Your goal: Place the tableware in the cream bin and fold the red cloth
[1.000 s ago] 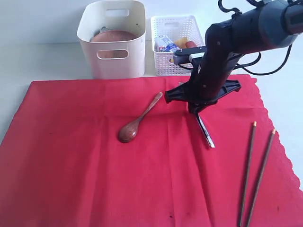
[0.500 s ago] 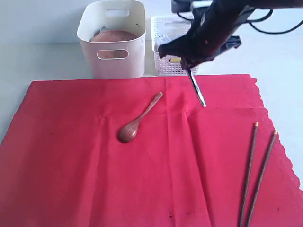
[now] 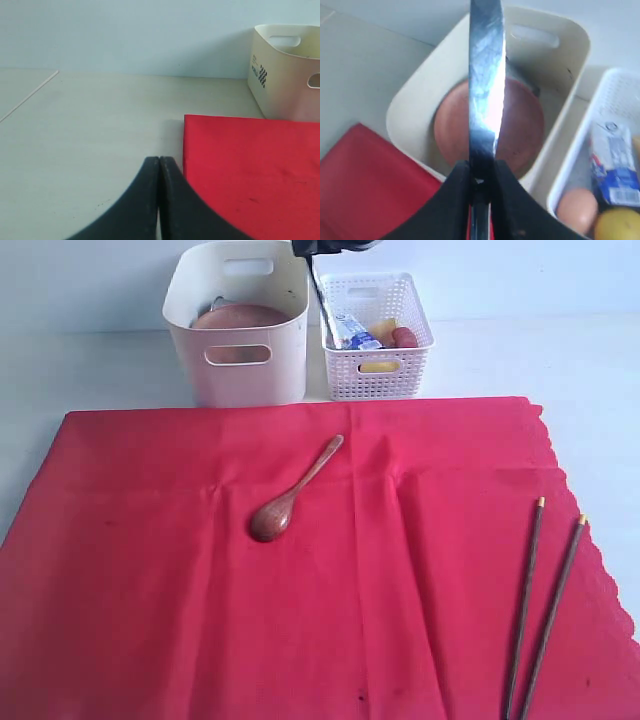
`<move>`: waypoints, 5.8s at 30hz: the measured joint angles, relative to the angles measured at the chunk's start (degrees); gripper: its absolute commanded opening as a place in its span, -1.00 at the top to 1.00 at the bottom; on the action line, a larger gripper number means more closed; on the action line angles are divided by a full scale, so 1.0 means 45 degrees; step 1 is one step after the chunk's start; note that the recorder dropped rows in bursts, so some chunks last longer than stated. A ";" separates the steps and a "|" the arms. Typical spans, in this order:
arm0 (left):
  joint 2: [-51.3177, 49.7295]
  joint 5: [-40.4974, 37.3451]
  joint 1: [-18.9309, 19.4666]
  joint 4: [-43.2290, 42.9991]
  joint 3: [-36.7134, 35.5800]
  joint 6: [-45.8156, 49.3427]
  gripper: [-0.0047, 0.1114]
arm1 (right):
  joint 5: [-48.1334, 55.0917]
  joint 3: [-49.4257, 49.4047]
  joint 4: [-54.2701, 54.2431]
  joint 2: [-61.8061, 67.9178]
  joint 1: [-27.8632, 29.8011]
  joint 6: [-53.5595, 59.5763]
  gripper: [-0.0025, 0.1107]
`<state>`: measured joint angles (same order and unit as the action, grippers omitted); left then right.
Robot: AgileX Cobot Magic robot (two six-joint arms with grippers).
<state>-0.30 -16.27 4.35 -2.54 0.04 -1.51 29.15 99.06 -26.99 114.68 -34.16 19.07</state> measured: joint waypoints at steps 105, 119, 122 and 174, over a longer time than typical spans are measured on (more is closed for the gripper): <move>0.0000 0.0000 0.0000 0.0000 0.0000 0.0000 0.90 | 0.2551 -1.3145 0.9007 -0.3976 -0.0013 1.2510 -0.35; 0.0000 0.0000 0.0000 0.0000 0.0000 0.0000 0.90 | 0.1758 -1.3042 0.9083 -0.3353 -0.0013 1.2164 -0.01; 0.0000 0.0000 0.0000 0.0000 0.0000 0.0000 0.90 | 0.1990 -1.3042 0.9083 -0.3321 -0.0013 1.1501 0.20; 0.0000 0.0000 0.0000 0.0000 0.0000 0.0000 0.90 | 0.2230 -1.3119 0.9033 -0.3691 -0.0013 0.9772 0.14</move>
<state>-0.30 -16.27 4.35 -2.54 0.04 -1.51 39.19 40.02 13.66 98.07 -34.22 63.04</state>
